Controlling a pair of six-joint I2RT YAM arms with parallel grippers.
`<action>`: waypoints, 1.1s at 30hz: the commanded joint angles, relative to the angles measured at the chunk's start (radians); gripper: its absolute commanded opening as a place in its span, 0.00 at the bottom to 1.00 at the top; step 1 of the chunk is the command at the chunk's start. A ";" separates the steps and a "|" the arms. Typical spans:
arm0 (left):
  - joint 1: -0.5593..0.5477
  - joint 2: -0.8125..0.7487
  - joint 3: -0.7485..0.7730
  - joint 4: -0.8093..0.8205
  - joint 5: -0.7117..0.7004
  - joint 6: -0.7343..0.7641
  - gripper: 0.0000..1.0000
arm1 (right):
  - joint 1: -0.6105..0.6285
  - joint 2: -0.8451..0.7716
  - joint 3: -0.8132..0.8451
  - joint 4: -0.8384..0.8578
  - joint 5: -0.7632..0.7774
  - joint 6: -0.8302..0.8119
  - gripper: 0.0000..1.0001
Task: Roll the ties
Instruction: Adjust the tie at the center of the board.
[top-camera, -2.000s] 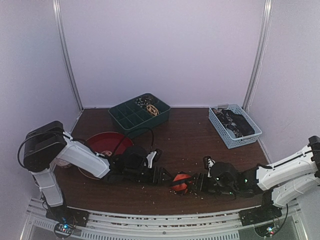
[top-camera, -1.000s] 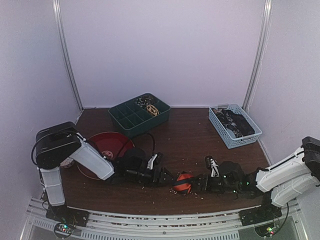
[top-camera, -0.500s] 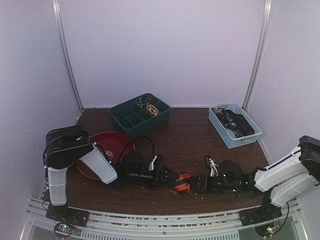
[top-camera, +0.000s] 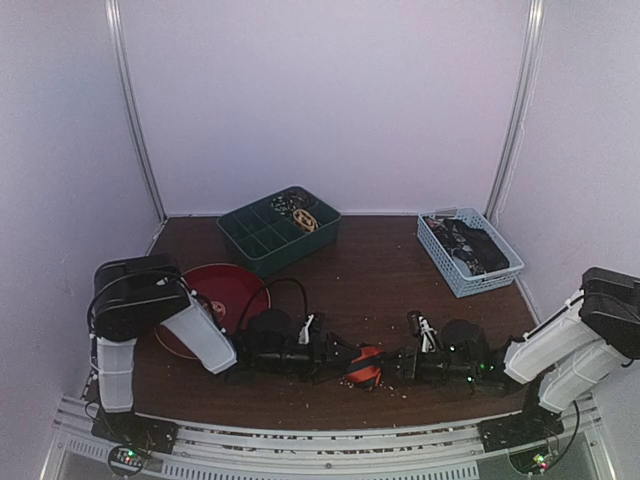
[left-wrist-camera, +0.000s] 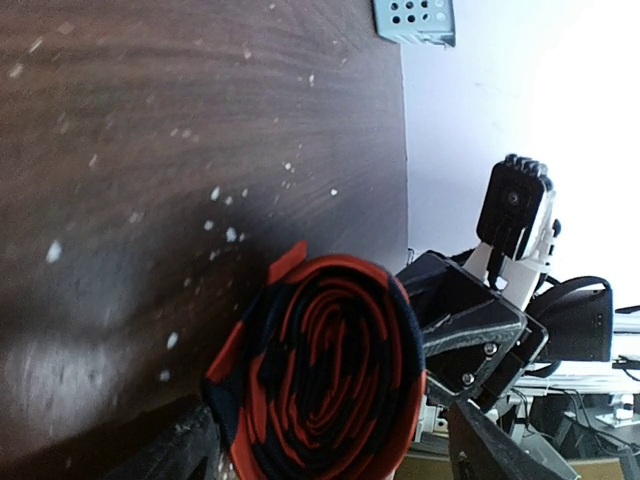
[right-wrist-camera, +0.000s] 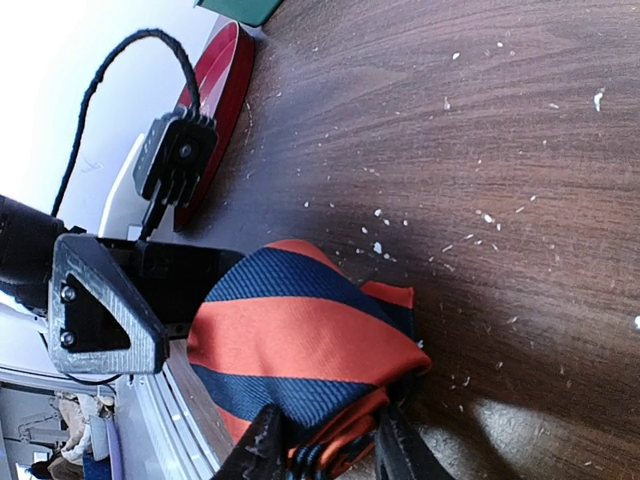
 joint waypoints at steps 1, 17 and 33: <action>-0.033 -0.052 -0.062 -0.117 -0.085 -0.070 0.80 | -0.008 0.023 -0.008 -0.024 -0.029 -0.031 0.31; -0.076 -0.029 -0.033 -0.019 -0.178 -0.223 0.81 | -0.007 0.044 0.024 -0.060 -0.041 -0.036 0.31; -0.150 0.027 0.007 0.036 -0.358 -0.358 0.74 | 0.013 0.058 -0.017 0.036 0.005 0.118 0.31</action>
